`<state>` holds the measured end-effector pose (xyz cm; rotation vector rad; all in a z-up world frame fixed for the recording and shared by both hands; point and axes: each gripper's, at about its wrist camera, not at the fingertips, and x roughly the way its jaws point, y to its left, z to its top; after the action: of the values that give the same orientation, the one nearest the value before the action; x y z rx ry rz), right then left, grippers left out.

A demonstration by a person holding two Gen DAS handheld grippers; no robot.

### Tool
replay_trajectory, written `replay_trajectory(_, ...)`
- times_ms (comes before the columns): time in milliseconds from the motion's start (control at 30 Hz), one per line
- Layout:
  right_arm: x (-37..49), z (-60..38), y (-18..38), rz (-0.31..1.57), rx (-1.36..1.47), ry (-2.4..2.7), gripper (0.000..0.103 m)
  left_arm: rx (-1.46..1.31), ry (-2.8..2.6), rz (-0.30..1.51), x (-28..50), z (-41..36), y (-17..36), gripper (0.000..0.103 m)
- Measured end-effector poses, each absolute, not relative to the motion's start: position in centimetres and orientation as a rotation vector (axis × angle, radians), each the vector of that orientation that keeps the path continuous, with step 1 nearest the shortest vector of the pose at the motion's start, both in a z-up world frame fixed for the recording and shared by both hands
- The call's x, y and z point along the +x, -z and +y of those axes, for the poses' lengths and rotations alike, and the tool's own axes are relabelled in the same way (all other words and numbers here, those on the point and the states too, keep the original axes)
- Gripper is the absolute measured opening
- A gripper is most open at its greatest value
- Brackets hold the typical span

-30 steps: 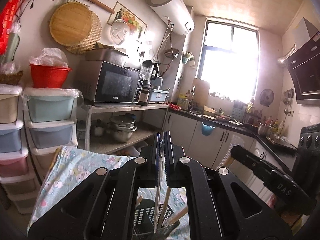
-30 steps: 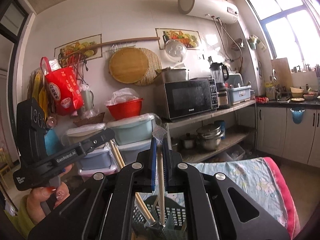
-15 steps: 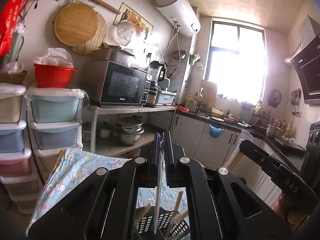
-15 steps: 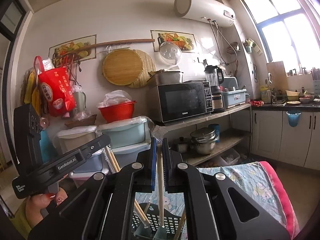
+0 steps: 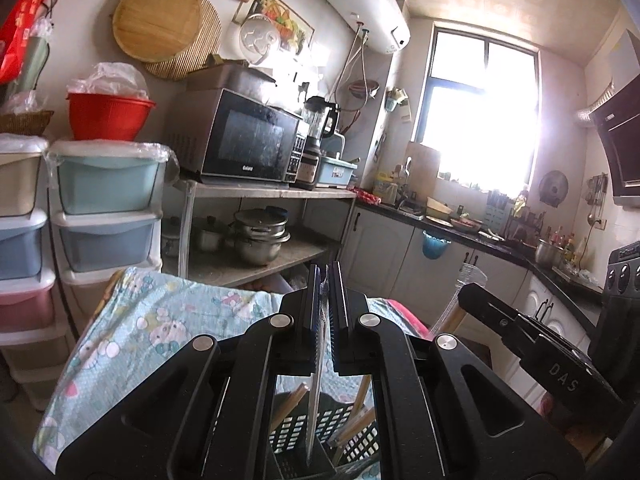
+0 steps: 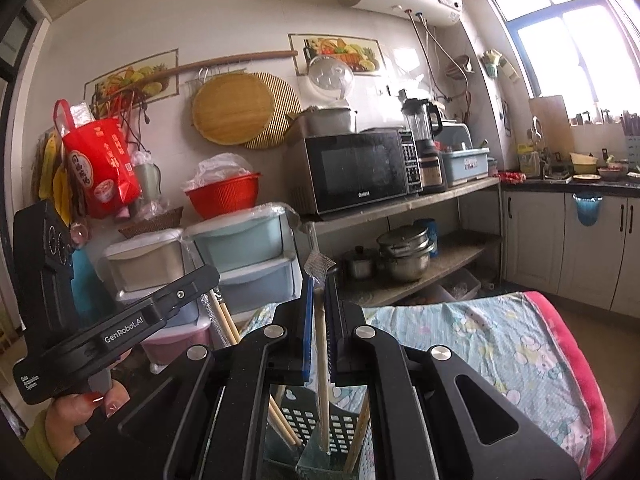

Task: Organize utensils
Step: 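Lower the chopsticks into the caddy compartments and open both tools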

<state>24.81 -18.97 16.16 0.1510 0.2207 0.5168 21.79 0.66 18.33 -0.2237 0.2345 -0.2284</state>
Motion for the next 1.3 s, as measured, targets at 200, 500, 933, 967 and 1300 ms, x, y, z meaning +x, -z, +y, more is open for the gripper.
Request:
replay_trajectory(200,25.5,-18.8,-14.6,0.258,0.161,-0.508,0.006,-0.228,0.221,0.268,22.2,0.9,-16.6,0.002)
replay_trajectory(500,26.4,-18.5,-12.3,0.323,0.171,-0.494,0.006,-0.243,0.216,0.338,22.9,1.3,-14.0,0.002)
replay_trajectory(933,26.2,-19.2,-10.1,0.393,0.181,-0.479,0.021,-0.279,0.204,0.393,22.4,2.2,-11.9,0.015)
replay_trajectory(967,26.2,-19.3,-10.0,0.396,0.180,-0.477,0.023,-0.284,0.202,0.394,22.2,2.3,-11.8,0.019)
replay_trajectory(1300,24.9,-20.0,-9.6,0.401,0.168,-0.466,0.035,-0.268,0.170,0.373,20.4,2.6,-12.1,0.060)
